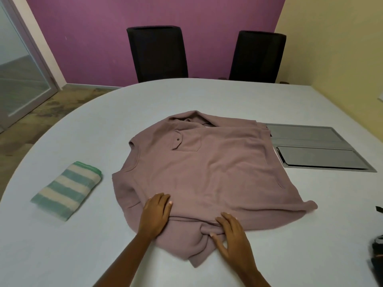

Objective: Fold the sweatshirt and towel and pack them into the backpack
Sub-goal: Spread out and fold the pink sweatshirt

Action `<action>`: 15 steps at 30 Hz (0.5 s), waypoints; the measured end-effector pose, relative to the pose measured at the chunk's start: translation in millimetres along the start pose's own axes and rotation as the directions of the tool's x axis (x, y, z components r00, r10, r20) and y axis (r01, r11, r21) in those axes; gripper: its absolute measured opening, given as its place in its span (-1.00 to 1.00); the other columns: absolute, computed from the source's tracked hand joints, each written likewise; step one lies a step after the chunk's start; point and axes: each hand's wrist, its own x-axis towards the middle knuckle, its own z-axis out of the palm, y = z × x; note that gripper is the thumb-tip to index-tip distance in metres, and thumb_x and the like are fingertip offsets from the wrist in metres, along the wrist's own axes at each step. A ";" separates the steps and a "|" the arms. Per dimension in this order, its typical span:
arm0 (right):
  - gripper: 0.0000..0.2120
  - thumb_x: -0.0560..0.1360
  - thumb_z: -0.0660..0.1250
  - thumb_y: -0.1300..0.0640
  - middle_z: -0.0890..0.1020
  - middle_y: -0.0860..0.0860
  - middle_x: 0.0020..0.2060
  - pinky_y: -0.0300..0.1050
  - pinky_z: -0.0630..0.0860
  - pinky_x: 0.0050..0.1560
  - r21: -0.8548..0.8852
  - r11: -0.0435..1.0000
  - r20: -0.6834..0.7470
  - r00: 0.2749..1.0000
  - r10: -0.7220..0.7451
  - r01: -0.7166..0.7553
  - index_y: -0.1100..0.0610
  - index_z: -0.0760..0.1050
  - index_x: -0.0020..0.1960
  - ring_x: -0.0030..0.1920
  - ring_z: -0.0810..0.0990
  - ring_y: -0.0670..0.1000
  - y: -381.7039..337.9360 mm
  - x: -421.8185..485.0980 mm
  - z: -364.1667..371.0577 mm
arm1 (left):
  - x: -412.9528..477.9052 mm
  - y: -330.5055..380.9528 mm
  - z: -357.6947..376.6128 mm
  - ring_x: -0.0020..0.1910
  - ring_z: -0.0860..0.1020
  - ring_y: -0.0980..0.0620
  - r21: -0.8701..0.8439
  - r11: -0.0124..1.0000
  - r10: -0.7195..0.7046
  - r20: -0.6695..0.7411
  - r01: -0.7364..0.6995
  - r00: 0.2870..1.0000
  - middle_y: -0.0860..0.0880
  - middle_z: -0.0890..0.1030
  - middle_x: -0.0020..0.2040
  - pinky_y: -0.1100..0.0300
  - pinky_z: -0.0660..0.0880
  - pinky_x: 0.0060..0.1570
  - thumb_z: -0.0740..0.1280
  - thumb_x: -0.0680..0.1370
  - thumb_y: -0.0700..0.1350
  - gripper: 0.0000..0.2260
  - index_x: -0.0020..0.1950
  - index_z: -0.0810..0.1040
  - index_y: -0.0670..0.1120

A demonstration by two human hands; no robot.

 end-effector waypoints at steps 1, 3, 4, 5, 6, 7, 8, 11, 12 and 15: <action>-0.64 0.55 0.07 -0.16 0.50 0.03 0.12 -0.17 0.37 0.18 -0.012 1.000 -0.036 0.999 0.001 -0.001 0.07 0.41 0.14 0.15 0.43 -0.01 -0.5 -2.5 1.6 | -7.7 -1.8 -1.3 0.01 0.62 -0.12 0.018 1.000 -0.007 -0.012 0.007 1.000 -0.13 0.64 0.01 0.09 0.44 0.12 -0.19 0.62 0.18 -0.35 0.05 0.61 -0.16; -0.73 0.49 0.16 -0.07 0.46 0.02 0.11 -0.18 0.39 0.08 -0.084 0.996 -0.094 0.996 0.007 -0.015 0.07 0.41 0.07 0.10 0.43 0.01 -3.5 -4.7 1.9 | -23.7 -5.8 -0.1 0.10 0.57 -0.22 0.009 0.998 -0.064 -0.086 0.065 0.994 -0.23 0.58 0.11 0.01 0.47 0.13 -0.07 0.62 0.12 -0.46 0.09 0.58 -0.19; -0.75 0.43 0.19 -0.04 0.44 0.01 0.09 -0.17 0.41 0.03 -0.128 0.991 -0.099 0.995 0.019 -0.032 0.06 0.42 0.03 0.07 0.43 0.02 -6.0 -6.0 1.5 | -31.4 -4.9 -1.0 0.16 0.53 -0.26 -0.029 0.992 -0.125 -0.134 0.122 0.983 -0.29 0.52 0.19 -0.06 0.48 0.14 0.01 0.58 0.09 -0.51 0.15 0.55 -0.22; -0.77 0.38 0.19 -0.03 0.43 0.01 0.06 -0.13 0.46 -0.04 -0.161 0.985 -0.077 0.996 0.048 -0.060 0.05 0.42 -0.02 0.03 0.42 0.03 -9.1 -6.9 0.8 | -38.4 -2.0 -2.3 0.22 0.47 -0.29 -0.089 0.975 -0.217 -0.160 0.205 0.963 -0.32 0.46 0.26 -0.11 0.45 0.17 0.08 0.55 0.06 -0.55 0.21 0.51 -0.23; -0.77 0.35 0.17 -0.03 0.42 0.02 0.03 -0.09 0.52 -0.13 -0.194 0.976 -0.050 0.995 0.087 -0.095 0.04 0.41 -0.05 -0.01 0.42 0.04 -12.3 -7.4 0.3 | -44.4 2.5 -4.6 0.27 0.41 -0.30 -0.162 0.940 -0.326 -0.169 0.300 0.930 -0.32 0.38 0.32 -0.13 0.41 0.21 0.15 0.54 0.01 -0.58 0.28 0.45 -0.24; -0.78 0.33 0.17 -0.03 0.43 0.04 0.00 -0.08 0.55 -0.23 -0.215 0.968 -0.024 0.991 0.131 -0.133 0.02 0.39 -0.06 -0.04 0.45 0.05 -16.9 -7.3 -0.5 | -49.7 7.8 -6.9 0.30 0.36 -0.30 -0.244 0.885 -0.441 -0.162 0.397 0.883 -0.32 0.32 0.36 -0.13 0.36 0.24 0.23 0.54 -0.06 -0.57 0.35 0.38 -0.26; -0.79 0.31 0.20 -0.02 0.44 0.05 -0.03 -0.07 0.56 -0.32 -0.239 0.957 -0.009 0.986 0.169 -0.166 0.01 0.37 -0.08 -0.08 0.50 0.07 -21.0 -7.5 -0.1 | -53.6 13.5 -8.4 0.31 0.32 -0.32 -0.329 0.808 -0.552 -0.130 0.490 0.824 -0.32 0.27 0.37 -0.14 0.32 0.27 0.28 0.53 -0.13 -0.53 0.39 0.30 -0.28; -0.74 0.21 0.50 0.17 0.54 0.12 -0.10 -0.04 0.52 -0.39 -0.291 0.923 0.056 0.958 0.280 -0.253 0.08 0.46 -0.18 -0.21 0.60 0.16 -32.1 -6.2 1.6 | -62.2 31.4 -15.7 0.27 0.30 -0.38 -0.566 0.499 -0.779 0.039 0.656 0.626 -0.36 0.21 0.34 -0.14 0.28 0.28 0.31 0.51 -0.23 -0.43 0.44 0.16 -0.34; -0.79 0.26 0.49 0.24 0.55 0.15 -0.06 -0.02 0.52 -0.28 -0.279 0.913 0.070 0.942 0.328 -0.297 0.14 0.52 -0.16 -0.14 0.58 0.19 -34.8 -5.0 1.1 | -64.3 37.7 -18.5 0.27 0.30 -0.38 -0.622 0.378 -0.822 0.115 0.686 0.557 -0.37 0.20 0.34 -0.11 0.29 0.27 0.31 0.51 -0.24 -0.42 0.44 0.14 -0.35; -0.80 0.47 0.26 0.31 0.47 0.19 0.15 0.03 0.41 0.08 -0.211 0.914 0.130 0.917 0.377 -0.346 0.22 0.55 0.07 0.15 0.44 0.22 -45.8 -6.2 -0.7 | -72.9 54.5 -21.6 0.31 0.34 -0.32 -0.720 0.078 -0.827 0.340 0.690 0.448 -0.36 0.27 0.37 -0.07 0.33 0.26 0.31 0.52 -0.24 -0.45 0.42 0.16 -0.36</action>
